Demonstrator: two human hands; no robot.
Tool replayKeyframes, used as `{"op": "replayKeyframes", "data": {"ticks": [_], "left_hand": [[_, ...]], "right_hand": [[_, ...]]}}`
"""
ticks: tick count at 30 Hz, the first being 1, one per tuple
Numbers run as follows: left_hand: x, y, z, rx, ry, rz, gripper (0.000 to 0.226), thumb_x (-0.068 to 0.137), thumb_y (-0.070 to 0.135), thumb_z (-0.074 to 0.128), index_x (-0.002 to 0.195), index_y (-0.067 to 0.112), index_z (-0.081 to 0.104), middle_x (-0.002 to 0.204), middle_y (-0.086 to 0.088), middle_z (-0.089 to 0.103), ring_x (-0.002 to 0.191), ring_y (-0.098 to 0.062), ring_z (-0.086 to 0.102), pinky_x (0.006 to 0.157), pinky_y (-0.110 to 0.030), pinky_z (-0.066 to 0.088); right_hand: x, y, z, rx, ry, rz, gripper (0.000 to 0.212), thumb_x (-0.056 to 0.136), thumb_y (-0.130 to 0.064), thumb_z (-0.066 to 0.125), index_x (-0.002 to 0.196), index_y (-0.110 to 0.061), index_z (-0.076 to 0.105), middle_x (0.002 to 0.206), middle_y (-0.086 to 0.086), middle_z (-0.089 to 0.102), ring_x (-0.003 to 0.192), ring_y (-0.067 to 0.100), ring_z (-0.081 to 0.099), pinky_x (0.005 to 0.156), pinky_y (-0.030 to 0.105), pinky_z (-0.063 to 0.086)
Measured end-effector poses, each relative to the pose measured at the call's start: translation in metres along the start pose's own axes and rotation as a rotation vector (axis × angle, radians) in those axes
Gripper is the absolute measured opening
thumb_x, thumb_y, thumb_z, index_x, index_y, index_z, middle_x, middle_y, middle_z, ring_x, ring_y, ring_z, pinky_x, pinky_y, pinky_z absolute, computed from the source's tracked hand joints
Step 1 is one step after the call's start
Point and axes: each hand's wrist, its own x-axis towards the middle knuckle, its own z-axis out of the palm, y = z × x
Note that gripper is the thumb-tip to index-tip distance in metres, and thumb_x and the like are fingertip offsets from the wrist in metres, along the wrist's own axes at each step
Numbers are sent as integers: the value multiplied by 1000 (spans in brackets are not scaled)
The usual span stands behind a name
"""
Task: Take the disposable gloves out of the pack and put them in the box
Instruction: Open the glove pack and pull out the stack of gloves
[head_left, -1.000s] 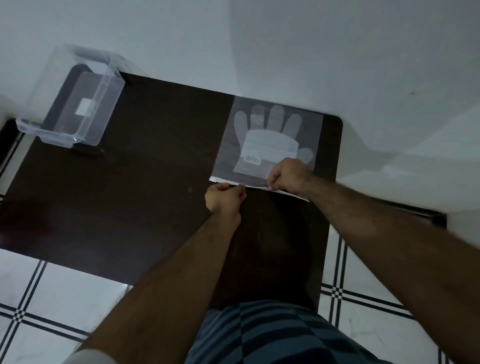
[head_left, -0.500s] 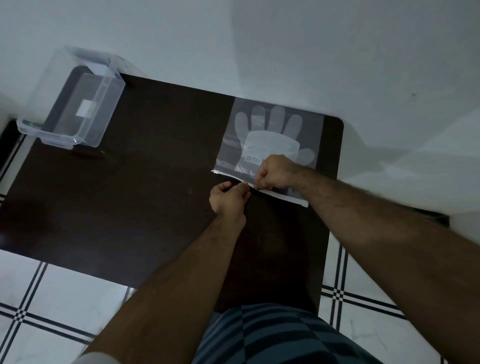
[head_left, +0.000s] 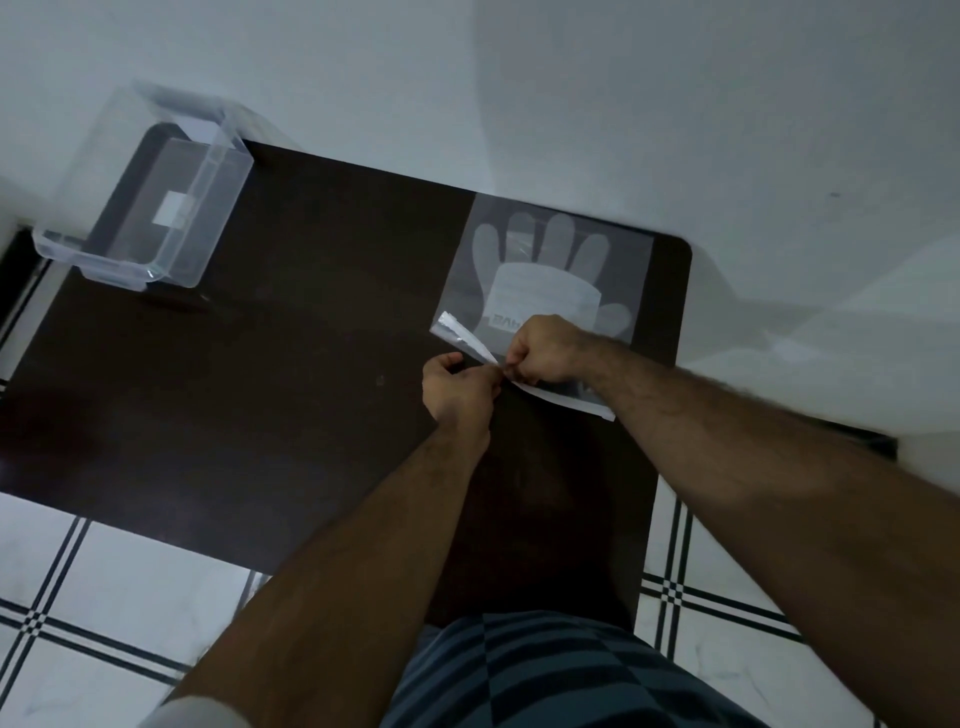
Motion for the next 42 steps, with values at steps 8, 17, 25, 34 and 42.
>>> {"op": "replayKeyframes", "data": {"ticks": [8, 17, 25, 34, 42], "left_hand": [[4, 3, 2, 154, 31, 16, 79, 70, 7, 96, 135, 20, 51, 110, -6, 68, 86, -21, 78, 73, -40, 70], [2, 1, 3, 239, 88, 100, 68, 79, 9, 89, 133, 17, 47, 97, 2, 64, 91, -18, 71, 79, -36, 64], [-9, -8, -5, 330, 109, 282, 48, 92, 10, 78, 124, 19, 43, 90, 4, 70, 84, -13, 72, 62, -20, 47], [6, -19, -14, 1374, -94, 1303, 32, 98, 33, 62, 120, 16, 79, 141, -8, 67, 135, -33, 54, 113, -54, 40], [20, 1, -9, 1502, -262, 1304, 15, 97, 20, 60, 97, 17, 75, 88, -3, 79, 82, -27, 75, 94, -44, 46]], "right_hand": [[2, -2, 4, 58, -29, 39, 13, 92, -18, 81, 105, -18, 84, 100, 1, 79, 96, 18, 75, 93, 38, 63], [2, -5, 9, -74, 89, 31, 10, 94, -24, 73, 97, -16, 78, 96, 2, 75, 93, 21, 71, 85, 39, 62], [-16, 2, 11, -130, 427, -174, 14, 107, -25, 54, 100, -14, 60, 92, 6, 69, 82, 24, 65, 72, 43, 56], [-16, 1, 12, -66, 523, -157, 9, 106, -25, 55, 101, -19, 60, 93, 0, 67, 84, 21, 65, 79, 45, 60], [-17, 6, 6, -16, 596, -103, 13, 108, -22, 53, 106, -15, 64, 99, 4, 70, 89, 22, 64, 74, 39, 52]]}}
